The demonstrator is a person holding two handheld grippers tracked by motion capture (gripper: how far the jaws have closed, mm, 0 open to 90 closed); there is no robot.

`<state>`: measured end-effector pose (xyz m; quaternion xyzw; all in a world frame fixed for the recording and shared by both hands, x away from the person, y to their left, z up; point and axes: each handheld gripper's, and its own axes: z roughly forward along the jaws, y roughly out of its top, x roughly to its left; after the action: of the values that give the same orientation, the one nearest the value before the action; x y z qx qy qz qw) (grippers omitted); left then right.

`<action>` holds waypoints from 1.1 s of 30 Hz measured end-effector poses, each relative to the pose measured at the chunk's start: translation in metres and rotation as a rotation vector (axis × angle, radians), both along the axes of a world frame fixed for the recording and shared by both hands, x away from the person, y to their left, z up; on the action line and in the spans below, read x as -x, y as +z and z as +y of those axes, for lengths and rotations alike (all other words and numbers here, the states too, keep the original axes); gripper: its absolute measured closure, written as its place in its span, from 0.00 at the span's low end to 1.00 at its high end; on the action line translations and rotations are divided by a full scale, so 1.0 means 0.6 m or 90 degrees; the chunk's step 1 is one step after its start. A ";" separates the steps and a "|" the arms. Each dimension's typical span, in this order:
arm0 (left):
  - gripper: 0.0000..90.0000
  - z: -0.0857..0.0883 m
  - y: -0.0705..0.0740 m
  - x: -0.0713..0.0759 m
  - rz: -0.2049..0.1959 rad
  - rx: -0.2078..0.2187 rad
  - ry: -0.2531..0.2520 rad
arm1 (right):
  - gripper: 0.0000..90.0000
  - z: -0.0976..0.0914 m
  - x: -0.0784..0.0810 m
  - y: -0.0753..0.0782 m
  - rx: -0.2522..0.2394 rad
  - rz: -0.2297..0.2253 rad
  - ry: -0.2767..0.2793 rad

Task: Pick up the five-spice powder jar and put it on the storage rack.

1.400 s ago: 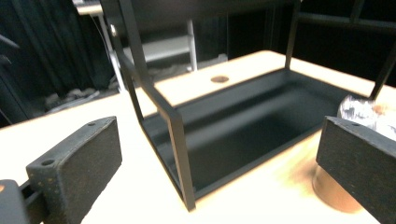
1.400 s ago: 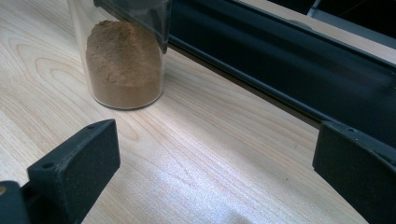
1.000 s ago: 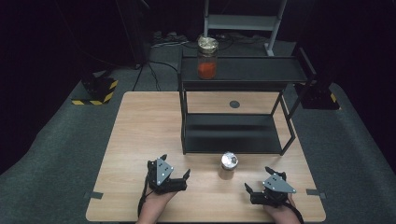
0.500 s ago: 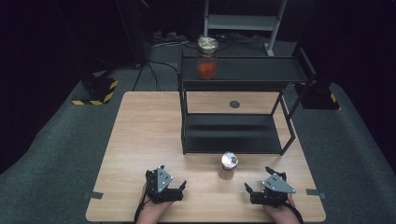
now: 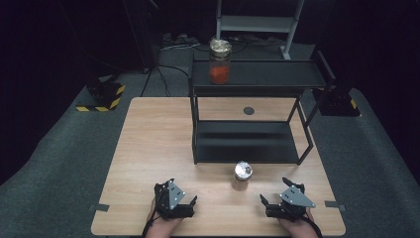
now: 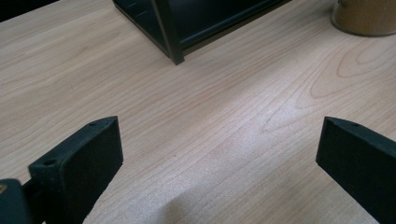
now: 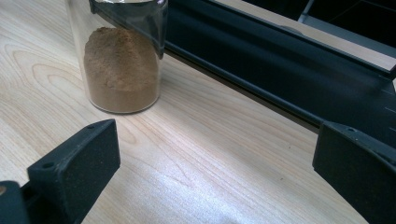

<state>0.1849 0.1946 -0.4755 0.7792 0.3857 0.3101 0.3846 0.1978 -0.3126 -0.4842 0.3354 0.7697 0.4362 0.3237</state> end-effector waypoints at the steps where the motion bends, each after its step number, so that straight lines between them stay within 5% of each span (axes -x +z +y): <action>1: 0.01 0.000 -0.001 0.001 -0.003 0.000 0.000 | 0.00 0.000 0.001 0.000 0.000 -0.001 0.000; 15: 0.01 0.000 0.002 -0.003 0.004 -0.007 -0.010 | 0.00 0.003 0.005 0.017 -0.014 -0.012 0.000; 33: 0.01 0.000 0.000 0.000 -0.005 -0.016 -0.022 | 0.00 0.042 -0.001 0.055 -0.053 -0.030 0.049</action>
<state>0.1848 0.1946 -0.4753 0.7894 0.3667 0.3107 0.3819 0.1986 -0.2875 -0.4509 0.3082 0.7553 0.4882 0.3103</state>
